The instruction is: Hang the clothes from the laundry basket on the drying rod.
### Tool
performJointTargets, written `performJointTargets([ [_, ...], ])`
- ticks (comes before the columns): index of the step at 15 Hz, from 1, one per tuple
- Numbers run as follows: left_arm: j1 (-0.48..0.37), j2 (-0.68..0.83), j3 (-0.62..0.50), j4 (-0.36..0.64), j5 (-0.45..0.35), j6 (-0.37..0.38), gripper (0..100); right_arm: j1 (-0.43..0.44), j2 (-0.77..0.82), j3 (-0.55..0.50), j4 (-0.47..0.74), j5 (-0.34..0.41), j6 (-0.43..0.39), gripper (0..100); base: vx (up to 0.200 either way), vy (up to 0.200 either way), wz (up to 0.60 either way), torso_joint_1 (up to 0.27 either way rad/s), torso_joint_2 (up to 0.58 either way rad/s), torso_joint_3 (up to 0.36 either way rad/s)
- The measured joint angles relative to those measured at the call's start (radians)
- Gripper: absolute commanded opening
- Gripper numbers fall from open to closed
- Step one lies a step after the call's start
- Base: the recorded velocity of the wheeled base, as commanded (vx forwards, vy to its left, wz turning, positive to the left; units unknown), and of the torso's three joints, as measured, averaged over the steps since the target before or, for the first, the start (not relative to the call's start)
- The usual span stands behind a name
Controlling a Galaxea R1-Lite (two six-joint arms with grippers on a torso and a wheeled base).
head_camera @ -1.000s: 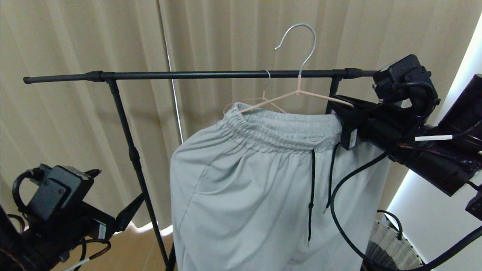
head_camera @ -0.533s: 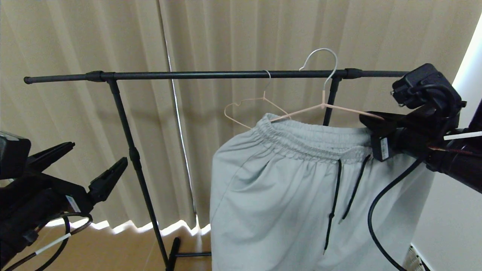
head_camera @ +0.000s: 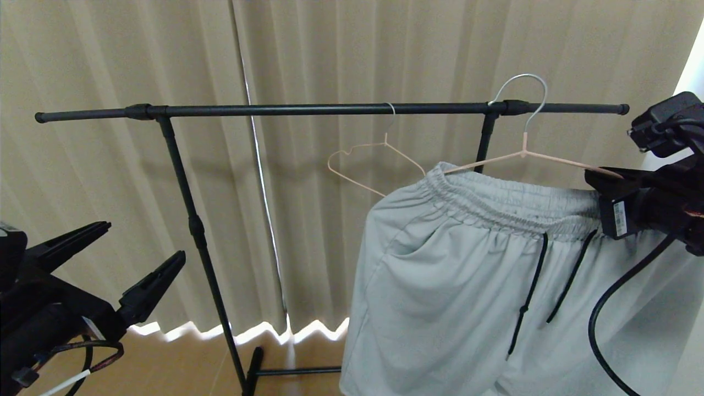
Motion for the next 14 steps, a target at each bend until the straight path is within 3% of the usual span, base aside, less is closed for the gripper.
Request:
performJointTargets([
  [3,0.001,-0.006,0.007,0.000,0.001,-0.002,100,-0.019,-0.017,0.020,0.002,0.003,0.002,0,0.000,0.000,0.00,0.000,0.00,0.000],
  [13,0.000,-0.015,0.010,0.000,0.001,-0.008,100,-0.023,-0.025,0.056,-0.004,0.009,0.010,0,0.000,0.200,0.00,0.002,0.00,0.002],
  [14,0.001,-0.015,0.009,0.000,0.001,-0.008,100,-0.022,-0.025,0.058,-0.004,0.008,0.010,0,0.000,0.000,0.00,0.000,0.00,0.000],
])
